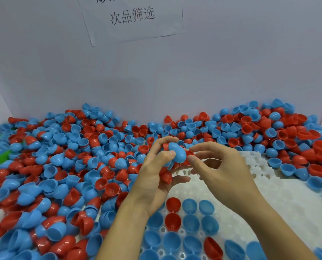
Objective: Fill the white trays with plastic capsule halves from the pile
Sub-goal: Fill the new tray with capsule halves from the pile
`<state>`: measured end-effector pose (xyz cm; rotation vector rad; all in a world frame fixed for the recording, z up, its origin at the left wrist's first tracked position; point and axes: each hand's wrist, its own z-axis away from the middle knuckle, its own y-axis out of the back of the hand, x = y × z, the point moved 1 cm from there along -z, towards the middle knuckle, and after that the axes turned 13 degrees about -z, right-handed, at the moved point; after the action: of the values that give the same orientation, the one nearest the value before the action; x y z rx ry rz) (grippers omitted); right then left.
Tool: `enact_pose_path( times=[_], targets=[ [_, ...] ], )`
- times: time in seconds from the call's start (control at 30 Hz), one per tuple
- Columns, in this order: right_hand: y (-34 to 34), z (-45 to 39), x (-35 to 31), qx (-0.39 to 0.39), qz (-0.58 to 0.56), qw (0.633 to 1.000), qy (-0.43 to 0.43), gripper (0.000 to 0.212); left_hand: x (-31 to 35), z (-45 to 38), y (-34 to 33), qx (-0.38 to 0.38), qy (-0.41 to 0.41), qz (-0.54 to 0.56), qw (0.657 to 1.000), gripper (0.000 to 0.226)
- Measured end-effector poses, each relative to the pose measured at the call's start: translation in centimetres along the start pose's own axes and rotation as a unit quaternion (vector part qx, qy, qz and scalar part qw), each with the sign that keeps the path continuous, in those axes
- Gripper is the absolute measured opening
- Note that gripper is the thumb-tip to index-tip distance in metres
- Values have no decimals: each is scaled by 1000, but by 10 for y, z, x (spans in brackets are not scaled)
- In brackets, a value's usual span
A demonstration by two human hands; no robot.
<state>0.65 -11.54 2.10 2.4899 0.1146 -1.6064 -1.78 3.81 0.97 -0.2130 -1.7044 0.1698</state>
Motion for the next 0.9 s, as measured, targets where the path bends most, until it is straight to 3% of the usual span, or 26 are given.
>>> enact_pose_path(
  times=[0.2, 0.4, 0.5, 0.63, 0.9],
  targets=[
    [-4, 1, 0, -4, -1, 1000, -7, 17, -1, -1, 0, 24, 2, 1, 1000, 21],
    [-7, 6, -4, -46, 37, 998, 35, 37, -2, -1, 1, 2, -5, -24, 1000, 26],
    [-9, 5, -4, -22, 65, 996, 64, 32, -2, -1, -2, -10, 1, -32, 999, 26],
    [-10, 4, -5, 20, 32, 996, 78, 25, 0, 0, -4, -6, 14, 35, 999, 24],
    [-13, 4, -5, 41, -48, 998, 29, 17, -2, -3, -1, 34, 46, 102, 993, 15]
  ],
)
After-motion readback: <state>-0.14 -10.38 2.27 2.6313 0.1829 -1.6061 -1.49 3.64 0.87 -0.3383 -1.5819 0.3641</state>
